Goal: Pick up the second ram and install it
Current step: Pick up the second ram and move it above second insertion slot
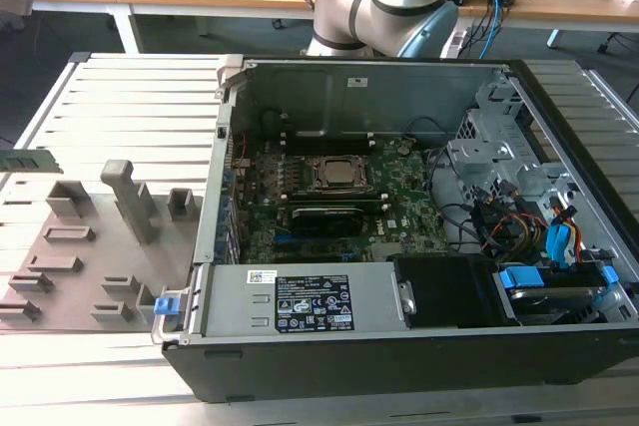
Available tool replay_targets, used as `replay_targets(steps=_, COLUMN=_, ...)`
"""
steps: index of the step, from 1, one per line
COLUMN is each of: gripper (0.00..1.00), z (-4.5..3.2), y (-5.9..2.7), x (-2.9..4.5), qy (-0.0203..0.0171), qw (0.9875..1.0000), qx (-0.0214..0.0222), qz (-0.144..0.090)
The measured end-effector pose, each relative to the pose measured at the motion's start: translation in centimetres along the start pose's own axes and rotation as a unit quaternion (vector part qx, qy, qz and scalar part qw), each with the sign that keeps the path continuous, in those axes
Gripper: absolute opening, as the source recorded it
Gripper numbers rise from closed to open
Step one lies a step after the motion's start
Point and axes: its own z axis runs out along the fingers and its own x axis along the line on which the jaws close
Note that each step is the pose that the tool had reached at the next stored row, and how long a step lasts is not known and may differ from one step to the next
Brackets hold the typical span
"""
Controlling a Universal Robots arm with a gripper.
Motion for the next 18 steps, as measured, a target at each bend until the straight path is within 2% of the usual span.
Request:
replay_targets(steps=3, gripper=0.14, z=-0.01, y=-0.20, x=-0.03, qy=0.0000, qw=1.0000, qx=0.0000, qz=0.000)
replay_targets(steps=6, gripper=0.14, z=-0.10, y=-2.32, x=-0.22, qy=0.0000, qw=1.0000, qx=0.0000, qz=0.000)
replay_targets(steps=9, gripper=0.14, z=-0.17, y=-3.90, x=-0.37, qy=0.0000, qw=1.0000, qx=0.0001, qz=0.000)
replay_targets(steps=11, gripper=0.14, z=-0.24, y=-5.44, x=-0.50, qy=0.0000, qw=1.0000, qx=0.0001, qz=0.000)
replay_targets(steps=13, gripper=0.14, z=-0.29, y=-6.49, x=-0.60, qy=0.0000, qw=1.0000, qx=0.0000, qz=0.000)
replay_targets(steps=14, gripper=0.14, z=-0.30, y=-6.71, x=-0.62, qy=0.0000, qw=1.0000, qx=0.0000, qz=0.000)
replay_targets(steps=18, gripper=0.14, z=-0.40, y=-8.88, x=-0.82, qy=0.0000, qw=1.0000, qx=-0.0001, qz=0.000)
